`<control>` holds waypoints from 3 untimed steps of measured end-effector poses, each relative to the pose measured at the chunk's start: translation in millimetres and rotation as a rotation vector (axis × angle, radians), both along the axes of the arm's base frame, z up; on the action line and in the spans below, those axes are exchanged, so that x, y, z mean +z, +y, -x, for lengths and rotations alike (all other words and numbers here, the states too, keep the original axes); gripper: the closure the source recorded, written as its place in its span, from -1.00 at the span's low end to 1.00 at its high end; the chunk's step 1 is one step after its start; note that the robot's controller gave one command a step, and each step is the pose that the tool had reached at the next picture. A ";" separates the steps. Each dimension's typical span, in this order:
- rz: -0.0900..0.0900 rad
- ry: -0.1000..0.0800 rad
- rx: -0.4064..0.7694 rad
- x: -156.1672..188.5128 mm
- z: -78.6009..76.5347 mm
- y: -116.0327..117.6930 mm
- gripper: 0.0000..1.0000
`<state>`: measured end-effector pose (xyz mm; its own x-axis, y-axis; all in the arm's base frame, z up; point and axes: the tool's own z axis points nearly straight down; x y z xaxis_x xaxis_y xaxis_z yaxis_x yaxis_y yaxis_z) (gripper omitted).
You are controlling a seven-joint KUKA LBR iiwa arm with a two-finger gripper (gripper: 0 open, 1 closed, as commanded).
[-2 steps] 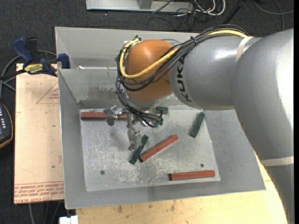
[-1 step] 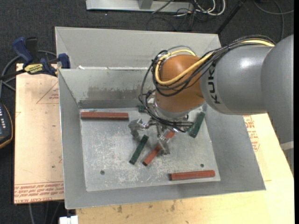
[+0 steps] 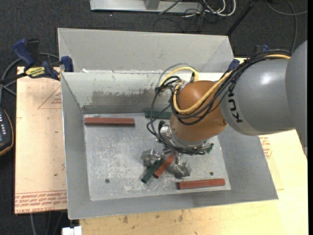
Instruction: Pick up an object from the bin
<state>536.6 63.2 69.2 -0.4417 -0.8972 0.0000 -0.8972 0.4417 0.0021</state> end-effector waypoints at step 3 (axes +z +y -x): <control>-0.002 -0.013 0.007 208.7 2.8 9.8 1.00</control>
Offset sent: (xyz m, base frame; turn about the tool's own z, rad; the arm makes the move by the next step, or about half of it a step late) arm 0.0000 0.0000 0.0000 0.0000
